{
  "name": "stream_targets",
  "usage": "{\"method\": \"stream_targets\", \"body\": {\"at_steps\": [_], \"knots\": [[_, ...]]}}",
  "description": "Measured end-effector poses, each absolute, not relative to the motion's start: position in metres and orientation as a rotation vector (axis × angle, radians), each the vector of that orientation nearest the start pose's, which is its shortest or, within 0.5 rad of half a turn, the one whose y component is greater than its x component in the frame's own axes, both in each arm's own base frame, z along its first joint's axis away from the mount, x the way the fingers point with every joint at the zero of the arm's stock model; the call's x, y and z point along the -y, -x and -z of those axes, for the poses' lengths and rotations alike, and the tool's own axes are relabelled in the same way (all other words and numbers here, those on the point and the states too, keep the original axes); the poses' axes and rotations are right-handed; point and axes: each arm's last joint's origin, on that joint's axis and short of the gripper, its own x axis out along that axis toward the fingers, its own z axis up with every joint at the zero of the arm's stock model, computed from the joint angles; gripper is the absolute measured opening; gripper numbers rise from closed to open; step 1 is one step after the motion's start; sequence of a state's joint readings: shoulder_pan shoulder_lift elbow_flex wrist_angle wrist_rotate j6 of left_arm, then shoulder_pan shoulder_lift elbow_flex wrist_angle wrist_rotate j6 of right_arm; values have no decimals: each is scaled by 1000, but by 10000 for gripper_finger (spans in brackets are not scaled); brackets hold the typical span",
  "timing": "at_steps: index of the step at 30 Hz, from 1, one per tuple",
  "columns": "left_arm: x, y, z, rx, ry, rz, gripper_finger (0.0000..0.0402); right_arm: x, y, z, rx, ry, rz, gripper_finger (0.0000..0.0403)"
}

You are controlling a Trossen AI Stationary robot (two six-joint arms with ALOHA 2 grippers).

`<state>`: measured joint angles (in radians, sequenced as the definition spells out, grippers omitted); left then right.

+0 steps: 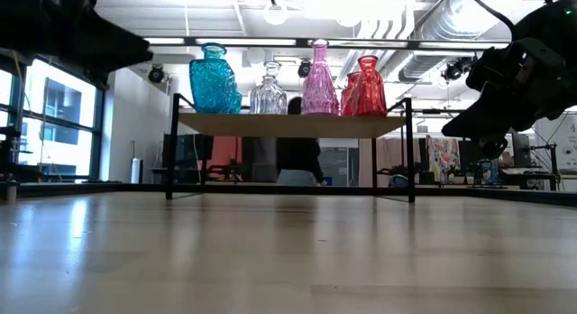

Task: Sort vases onto shelf
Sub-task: Return to Home Position

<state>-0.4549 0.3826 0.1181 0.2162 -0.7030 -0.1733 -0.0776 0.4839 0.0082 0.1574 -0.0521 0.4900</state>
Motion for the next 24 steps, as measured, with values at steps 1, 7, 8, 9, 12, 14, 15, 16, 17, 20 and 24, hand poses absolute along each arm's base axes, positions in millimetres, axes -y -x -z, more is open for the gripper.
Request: {"method": "stream_targets", "body": {"at_steps": [1,7,8,9,12,14,15,16,17,20,24], "knots": [[35,-113,-189,-27,142,-247,113,8,-123,-137,-305,-506,103,0],[35,-112,-175,-60,132,-256,113,8,-123,-137,-305,-506,103,0],[35,-112,-173,-62,130,-265,113,8,-123,-137,-305,-506,102,0],[34,-111,-170,-68,125,-273,113,8,-123,-137,-305,-506,103,0],[32,-110,-160,-82,116,-278,113,8,-123,-137,-305,-506,103,0],[31,-108,-155,-108,102,-279,113,8,-123,-137,-306,-506,103,0],[31,-107,-153,-126,95,-280,113,8,-123,-137,-306,-506,103,0],[30,-106,-151,-146,82,-282,113,8,-123,-137,-306,-506,103,0],[30,-105,-149,-162,71,-283,113,8,-123,-137,-306,-506,103,0],[30,-105,-151,-149,80,-281,113,8,-123,-137,-306,-506,103,0],[29,-103,-153,-122,98,-279,113,8,-123,-137,-306,-506,103,0]]}}
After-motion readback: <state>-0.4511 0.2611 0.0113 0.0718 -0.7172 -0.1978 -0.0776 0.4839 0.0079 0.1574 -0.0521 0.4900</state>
